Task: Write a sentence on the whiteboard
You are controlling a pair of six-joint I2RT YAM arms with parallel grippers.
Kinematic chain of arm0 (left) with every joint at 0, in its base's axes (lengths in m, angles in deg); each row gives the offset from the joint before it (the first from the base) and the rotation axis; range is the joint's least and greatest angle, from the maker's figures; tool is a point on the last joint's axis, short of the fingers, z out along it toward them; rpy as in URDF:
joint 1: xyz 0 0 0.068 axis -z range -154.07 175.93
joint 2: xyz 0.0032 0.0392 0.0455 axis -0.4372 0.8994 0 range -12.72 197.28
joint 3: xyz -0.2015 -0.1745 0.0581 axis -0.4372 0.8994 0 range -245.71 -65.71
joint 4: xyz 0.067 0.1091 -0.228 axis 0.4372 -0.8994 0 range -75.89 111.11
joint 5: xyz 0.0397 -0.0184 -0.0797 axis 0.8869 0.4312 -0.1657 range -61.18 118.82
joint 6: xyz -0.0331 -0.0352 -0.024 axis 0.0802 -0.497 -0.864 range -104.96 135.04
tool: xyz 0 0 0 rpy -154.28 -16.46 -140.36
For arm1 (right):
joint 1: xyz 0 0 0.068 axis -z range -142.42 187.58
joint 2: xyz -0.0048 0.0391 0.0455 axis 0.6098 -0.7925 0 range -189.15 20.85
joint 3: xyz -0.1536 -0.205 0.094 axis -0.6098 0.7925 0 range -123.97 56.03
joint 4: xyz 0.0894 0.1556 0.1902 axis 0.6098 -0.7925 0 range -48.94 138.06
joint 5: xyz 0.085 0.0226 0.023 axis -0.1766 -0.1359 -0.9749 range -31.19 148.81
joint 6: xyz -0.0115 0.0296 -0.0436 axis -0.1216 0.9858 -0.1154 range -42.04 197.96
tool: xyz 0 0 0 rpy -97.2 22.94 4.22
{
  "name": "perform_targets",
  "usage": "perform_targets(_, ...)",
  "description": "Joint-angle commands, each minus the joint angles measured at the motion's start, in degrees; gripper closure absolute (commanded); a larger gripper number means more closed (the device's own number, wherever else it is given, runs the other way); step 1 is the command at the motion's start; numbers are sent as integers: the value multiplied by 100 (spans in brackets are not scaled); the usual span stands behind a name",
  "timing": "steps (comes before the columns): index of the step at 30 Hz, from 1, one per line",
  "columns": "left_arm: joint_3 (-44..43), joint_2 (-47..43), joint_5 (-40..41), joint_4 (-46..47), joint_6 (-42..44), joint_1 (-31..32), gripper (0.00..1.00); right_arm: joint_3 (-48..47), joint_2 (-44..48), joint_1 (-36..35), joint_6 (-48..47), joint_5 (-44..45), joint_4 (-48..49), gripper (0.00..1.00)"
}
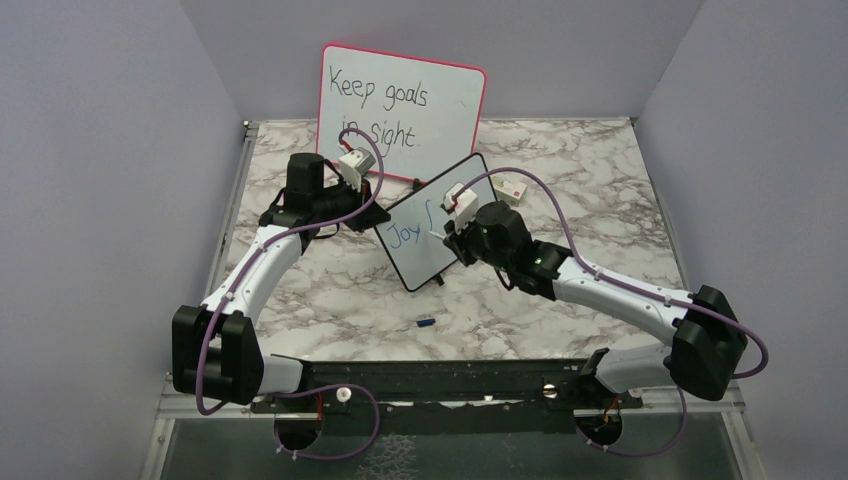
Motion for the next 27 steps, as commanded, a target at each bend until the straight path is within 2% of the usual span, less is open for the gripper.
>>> perform_targets(1,99,215,592,-468,285,49,100,34,229,8,109,213,433,99)
perform_targets(7,99,210,587,-468,287,50,100,83,132,16,114,519,775,100)
perform_targets(27,107,205,579,-468,289,49,100,21,-190,40,62,532,984,100)
